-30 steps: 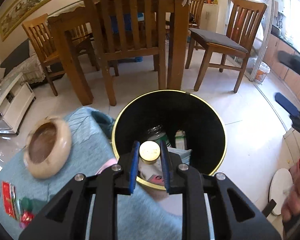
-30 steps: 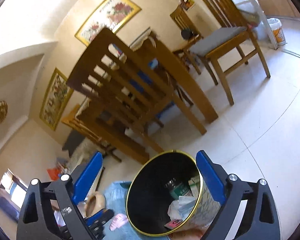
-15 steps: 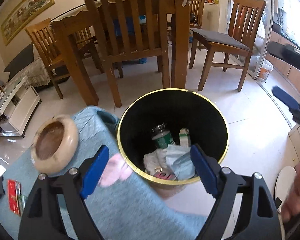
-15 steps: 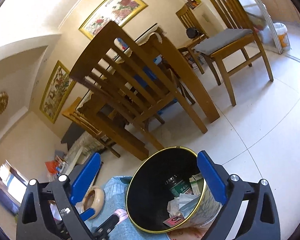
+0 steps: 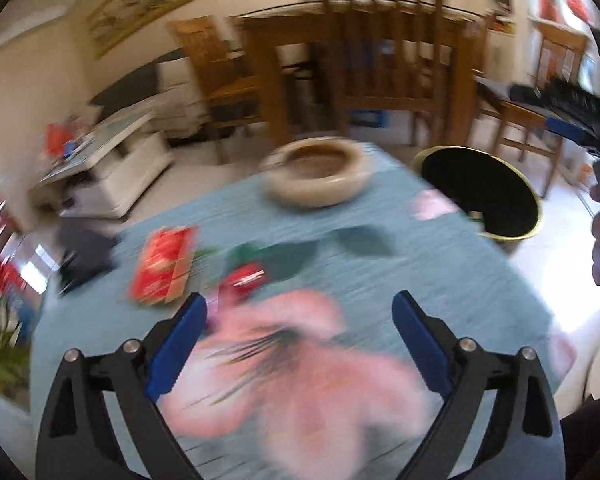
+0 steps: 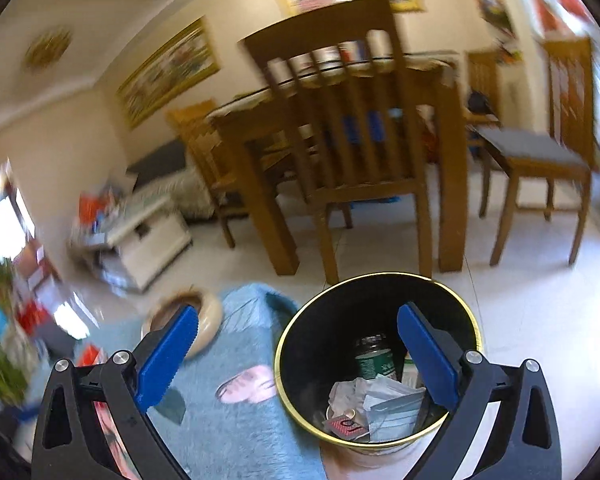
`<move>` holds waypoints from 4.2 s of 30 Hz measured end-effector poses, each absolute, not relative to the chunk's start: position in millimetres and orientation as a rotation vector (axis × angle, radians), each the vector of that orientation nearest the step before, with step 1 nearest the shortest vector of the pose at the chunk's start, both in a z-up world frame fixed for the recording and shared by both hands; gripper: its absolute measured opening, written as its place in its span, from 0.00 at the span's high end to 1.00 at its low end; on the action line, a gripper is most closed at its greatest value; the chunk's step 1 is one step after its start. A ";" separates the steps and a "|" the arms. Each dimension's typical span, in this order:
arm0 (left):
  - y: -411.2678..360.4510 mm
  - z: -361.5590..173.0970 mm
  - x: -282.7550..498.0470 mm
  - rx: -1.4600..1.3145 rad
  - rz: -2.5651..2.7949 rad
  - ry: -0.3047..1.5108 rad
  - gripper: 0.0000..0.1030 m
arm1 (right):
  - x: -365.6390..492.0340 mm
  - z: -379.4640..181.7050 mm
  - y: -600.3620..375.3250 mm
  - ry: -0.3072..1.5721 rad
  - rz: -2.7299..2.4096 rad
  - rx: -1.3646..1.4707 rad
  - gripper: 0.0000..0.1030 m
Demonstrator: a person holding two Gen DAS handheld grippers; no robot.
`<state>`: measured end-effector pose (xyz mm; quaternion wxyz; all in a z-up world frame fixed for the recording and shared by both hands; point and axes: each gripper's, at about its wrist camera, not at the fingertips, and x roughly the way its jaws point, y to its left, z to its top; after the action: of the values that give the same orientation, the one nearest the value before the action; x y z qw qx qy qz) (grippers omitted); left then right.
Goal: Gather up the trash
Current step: 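Move both grippers back over the table toward the red wrapper and gum pack, then grasp the red candy wrapper with the right gripper while the left gripper grasps the purple-green gum pack, then carry the wrapper and gum pack over the black bin and open both grippers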
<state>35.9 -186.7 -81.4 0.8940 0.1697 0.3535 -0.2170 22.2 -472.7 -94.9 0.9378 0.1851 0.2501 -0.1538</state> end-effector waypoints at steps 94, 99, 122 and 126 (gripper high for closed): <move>-142.1 -142.4 141.6 0.108 -0.440 0.956 0.67 | 56.3 -108.0 -350.4 0.673 0.280 0.462 0.90; -123.6 -139.2 138.9 0.035 -0.470 0.992 0.69 | 50.6 -104.4 -356.0 0.659 0.273 0.466 0.90; -215.9 -72.6 45.4 0.206 -0.678 0.814 0.69 | 10.8 -126.5 -499.3 0.646 -0.130 0.563 0.90; -252.8 -72.4 42.2 0.235 -0.721 0.813 0.69 | 4.3 -154.4 -551.2 0.678 -0.261 0.665 0.83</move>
<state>42.2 -252.8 -72.4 0.8494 0.1113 0.3859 -0.3423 4.3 -551.2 -154.4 0.8811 0.3193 0.3256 -0.1253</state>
